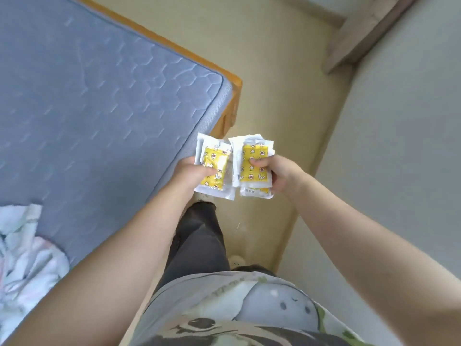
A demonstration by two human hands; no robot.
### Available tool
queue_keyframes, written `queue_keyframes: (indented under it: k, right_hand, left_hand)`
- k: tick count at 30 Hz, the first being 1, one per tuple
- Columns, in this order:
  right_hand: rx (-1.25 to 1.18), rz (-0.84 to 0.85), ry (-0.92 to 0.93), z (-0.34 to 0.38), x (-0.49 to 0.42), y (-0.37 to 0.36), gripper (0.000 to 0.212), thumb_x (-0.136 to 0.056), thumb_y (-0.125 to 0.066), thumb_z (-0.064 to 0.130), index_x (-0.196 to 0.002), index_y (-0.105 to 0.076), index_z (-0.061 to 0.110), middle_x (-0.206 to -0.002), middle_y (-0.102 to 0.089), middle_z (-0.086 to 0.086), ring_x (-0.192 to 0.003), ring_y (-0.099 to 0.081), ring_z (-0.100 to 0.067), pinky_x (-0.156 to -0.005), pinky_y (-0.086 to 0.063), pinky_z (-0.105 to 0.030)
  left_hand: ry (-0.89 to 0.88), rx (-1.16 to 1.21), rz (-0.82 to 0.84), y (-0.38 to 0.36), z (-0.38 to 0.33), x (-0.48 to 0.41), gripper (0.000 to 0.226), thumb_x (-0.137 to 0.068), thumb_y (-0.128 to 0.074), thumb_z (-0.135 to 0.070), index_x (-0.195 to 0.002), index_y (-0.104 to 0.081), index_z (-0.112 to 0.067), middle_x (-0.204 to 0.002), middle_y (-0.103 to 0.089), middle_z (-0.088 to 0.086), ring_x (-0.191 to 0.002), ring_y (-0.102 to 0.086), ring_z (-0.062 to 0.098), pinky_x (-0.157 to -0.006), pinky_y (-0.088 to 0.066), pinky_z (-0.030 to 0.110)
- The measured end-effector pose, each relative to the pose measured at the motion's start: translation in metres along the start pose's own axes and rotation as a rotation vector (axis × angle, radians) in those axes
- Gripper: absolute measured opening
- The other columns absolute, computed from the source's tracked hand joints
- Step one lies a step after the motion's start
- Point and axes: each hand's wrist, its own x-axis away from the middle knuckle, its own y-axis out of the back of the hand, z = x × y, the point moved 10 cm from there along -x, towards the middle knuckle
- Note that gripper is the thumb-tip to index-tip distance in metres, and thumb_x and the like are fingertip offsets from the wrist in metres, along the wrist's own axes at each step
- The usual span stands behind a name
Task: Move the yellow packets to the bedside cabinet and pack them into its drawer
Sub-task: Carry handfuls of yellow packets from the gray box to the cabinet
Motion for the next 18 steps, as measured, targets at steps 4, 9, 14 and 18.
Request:
queue_keyframes:
  k: [4,9,14,18]
  right_hand:
    - [-0.144,-0.087,0.06,0.074,-0.018,0.039,0.011,-0.087,-0.063,0.005,-0.093,-0.066,0.013,-0.089,-0.073,-0.006,-0.079,-0.07,-0.025,-0.065,-0.054,-0.039]
    - [-0.31,-0.17,0.101,0.161,-0.037,0.071,0.014,-0.085,-0.065,0.005,-0.096,-0.066,0.013,-0.091,-0.074,-0.006,-0.081,-0.071,-0.026,-0.071,-0.055,-0.043]
    - [-0.403,-0.221,0.084,0.232,-0.061,0.109,0.014,-0.086,-0.064,0.005,-0.097,-0.065,0.013,-0.09,-0.074,-0.007,-0.078,-0.071,-0.026,-0.065,-0.055,-0.04]
    - [-0.387,-0.227,0.089,0.306,-0.098,0.156,0.015,-0.087,-0.063,0.003,-0.098,-0.064,0.013,-0.091,-0.073,-0.007,-0.081,-0.07,-0.027,-0.065,-0.054,-0.041]
  left_hand:
    - [-0.025,-0.133,0.14,-0.046,-0.082,-0.078,0.024,-0.074,-0.074,0.001,-0.092,-0.068,-0.014,-0.095,-0.072,0.008,-0.093,-0.068,0.028,-0.093,-0.052,0.044]
    - [-0.079,-0.258,0.25,-0.094,-0.185,-0.141,0.027,-0.076,-0.072,0.002,-0.1,-0.066,-0.008,-0.098,-0.069,0.01,-0.091,-0.066,0.026,-0.09,-0.052,0.036]
    - [-0.064,-0.325,0.311,-0.145,-0.254,-0.2,0.036,-0.073,-0.076,0.001,-0.107,-0.066,-0.006,-0.103,-0.07,0.009,-0.098,-0.067,0.026,-0.095,-0.051,0.041]
    - [-0.026,-0.299,0.3,-0.197,-0.301,-0.258,0.038,-0.07,-0.079,-0.001,-0.106,-0.065,-0.006,-0.104,-0.07,0.01,-0.098,-0.067,0.028,-0.094,-0.051,0.043]
